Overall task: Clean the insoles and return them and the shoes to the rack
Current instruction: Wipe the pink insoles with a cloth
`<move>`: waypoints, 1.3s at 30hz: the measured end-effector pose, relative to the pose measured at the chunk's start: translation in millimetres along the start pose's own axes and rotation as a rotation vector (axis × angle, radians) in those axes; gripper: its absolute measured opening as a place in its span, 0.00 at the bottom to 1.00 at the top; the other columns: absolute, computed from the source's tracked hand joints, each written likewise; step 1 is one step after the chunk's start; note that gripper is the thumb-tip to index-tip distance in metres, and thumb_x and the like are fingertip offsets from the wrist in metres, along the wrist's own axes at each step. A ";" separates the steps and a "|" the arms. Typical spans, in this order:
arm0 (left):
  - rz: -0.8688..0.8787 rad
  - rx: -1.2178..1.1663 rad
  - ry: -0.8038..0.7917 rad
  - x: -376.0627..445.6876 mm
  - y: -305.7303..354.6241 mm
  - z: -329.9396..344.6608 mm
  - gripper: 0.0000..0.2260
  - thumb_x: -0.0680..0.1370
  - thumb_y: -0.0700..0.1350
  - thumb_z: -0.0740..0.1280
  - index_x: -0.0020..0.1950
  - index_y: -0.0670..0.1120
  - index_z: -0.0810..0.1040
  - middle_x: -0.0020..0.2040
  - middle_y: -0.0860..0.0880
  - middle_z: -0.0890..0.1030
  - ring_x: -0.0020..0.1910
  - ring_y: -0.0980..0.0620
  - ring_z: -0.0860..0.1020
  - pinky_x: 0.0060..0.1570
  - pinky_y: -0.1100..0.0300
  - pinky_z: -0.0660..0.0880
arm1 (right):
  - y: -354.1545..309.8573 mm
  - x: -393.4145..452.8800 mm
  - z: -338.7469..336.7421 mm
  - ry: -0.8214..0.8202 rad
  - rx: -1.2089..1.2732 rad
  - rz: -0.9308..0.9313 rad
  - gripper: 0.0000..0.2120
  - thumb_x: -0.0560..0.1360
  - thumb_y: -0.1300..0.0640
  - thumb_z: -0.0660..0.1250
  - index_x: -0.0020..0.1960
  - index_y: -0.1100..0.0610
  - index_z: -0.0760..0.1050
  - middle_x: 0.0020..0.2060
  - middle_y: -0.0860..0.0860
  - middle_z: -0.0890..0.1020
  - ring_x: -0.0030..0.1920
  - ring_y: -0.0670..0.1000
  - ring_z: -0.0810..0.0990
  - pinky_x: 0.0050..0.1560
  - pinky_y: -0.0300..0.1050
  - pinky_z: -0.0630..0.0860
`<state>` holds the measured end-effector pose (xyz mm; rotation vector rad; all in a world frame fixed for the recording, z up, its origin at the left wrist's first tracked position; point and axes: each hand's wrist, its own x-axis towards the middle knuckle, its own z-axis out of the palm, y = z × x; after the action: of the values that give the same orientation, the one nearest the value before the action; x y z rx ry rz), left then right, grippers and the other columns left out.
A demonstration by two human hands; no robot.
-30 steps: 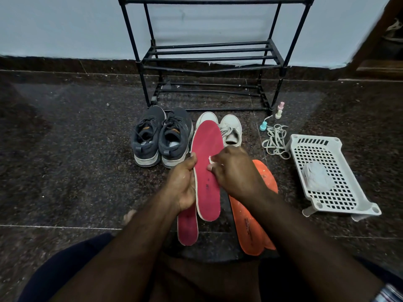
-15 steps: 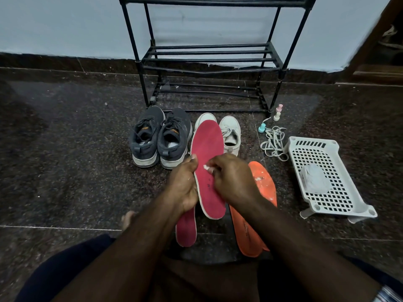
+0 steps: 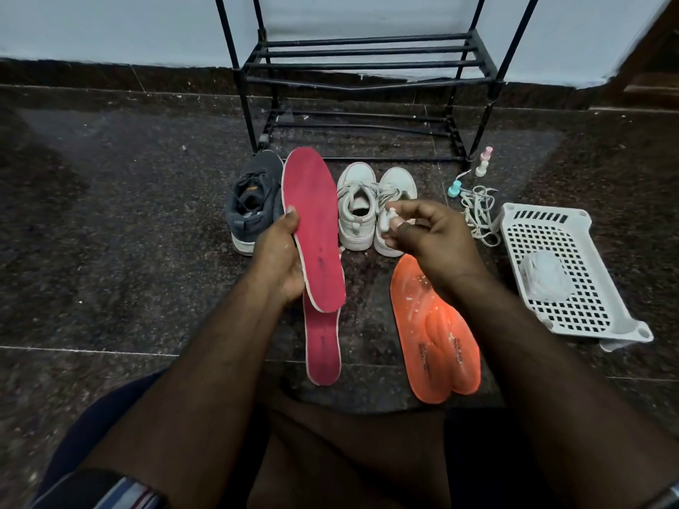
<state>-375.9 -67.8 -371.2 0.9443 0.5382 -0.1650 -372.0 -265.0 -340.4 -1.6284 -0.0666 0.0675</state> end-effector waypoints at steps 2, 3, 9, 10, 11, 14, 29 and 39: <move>-0.031 0.023 -0.025 -0.3 -5.5 0.5 0.22 0.84 0.56 0.57 0.64 0.39 0.76 0.52 0.38 0.84 0.44 0.42 0.84 0.52 0.41 0.81 | 1.2 1.2 1.5 -0.003 0.019 0.002 0.06 0.75 0.66 0.70 0.46 0.56 0.80 0.38 0.53 0.84 0.40 0.54 0.83 0.51 0.53 0.80; -0.047 0.034 -0.038 -1.3 -9.2 1.8 0.23 0.84 0.56 0.56 0.65 0.38 0.76 0.54 0.37 0.84 0.46 0.41 0.83 0.57 0.38 0.78 | 2.7 2.2 2.9 0.000 -0.038 -0.036 0.06 0.74 0.66 0.71 0.44 0.55 0.80 0.39 0.52 0.84 0.40 0.53 0.83 0.52 0.53 0.80; -0.077 0.030 -0.114 -10.0 -29.5 14.8 0.18 0.86 0.49 0.54 0.67 0.40 0.75 0.51 0.37 0.84 0.43 0.40 0.84 0.44 0.40 0.82 | 23.9 6.1 21.2 0.010 -0.491 -0.314 0.07 0.70 0.61 0.75 0.47 0.54 0.84 0.43 0.48 0.85 0.43 0.48 0.83 0.47 0.48 0.81; -0.069 0.019 -0.132 -11.2 -30.5 15.1 0.17 0.86 0.48 0.53 0.65 0.40 0.76 0.49 0.38 0.84 0.42 0.42 0.84 0.41 0.43 0.83 | 26.9 6.3 22.8 0.017 -0.563 -0.354 0.08 0.71 0.61 0.74 0.49 0.55 0.84 0.44 0.49 0.85 0.44 0.49 0.83 0.49 0.46 0.80; -0.061 0.011 -0.139 -11.2 -31.2 15.1 0.16 0.86 0.47 0.53 0.64 0.40 0.77 0.47 0.38 0.84 0.41 0.43 0.84 0.41 0.45 0.83 | 29.9 4.7 24.4 0.018 -0.619 -0.392 0.09 0.71 0.61 0.74 0.50 0.57 0.84 0.44 0.51 0.85 0.45 0.50 0.83 0.52 0.42 0.77; -0.043 -0.010 -0.131 -11.1 -32.0 16.8 0.15 0.86 0.46 0.54 0.60 0.40 0.77 0.43 0.40 0.83 0.37 0.46 0.82 0.42 0.51 0.82 | 32.5 -11.2 34.7 -0.050 -0.689 -0.471 0.07 0.70 0.62 0.74 0.48 0.58 0.85 0.41 0.53 0.85 0.43 0.52 0.82 0.50 0.37 0.73; 0.055 0.074 -0.139 -13.8 -43.5 26.1 0.12 0.85 0.41 0.56 0.60 0.37 0.76 0.42 0.41 0.82 0.36 0.49 0.82 0.37 0.56 0.81 | 24.4 -5.3 24.1 -0.013 -0.816 -0.473 0.06 0.70 0.64 0.70 0.45 0.59 0.83 0.40 0.54 0.83 0.42 0.55 0.81 0.46 0.46 0.77; 0.083 0.002 -0.070 -9.3 -42.6 29.5 0.11 0.85 0.42 0.57 0.57 0.37 0.76 0.41 0.40 0.77 0.38 0.47 0.76 0.42 0.54 0.76 | 22.1 -15.1 35.5 -0.146 -0.841 -0.432 0.08 0.69 0.62 0.66 0.44 0.56 0.83 0.39 0.53 0.82 0.42 0.54 0.80 0.46 0.48 0.75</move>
<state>-388.5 -117.4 -383.7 0.9579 0.4335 -0.1230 -390.0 -232.2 -364.5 -2.4054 -0.6251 -0.2017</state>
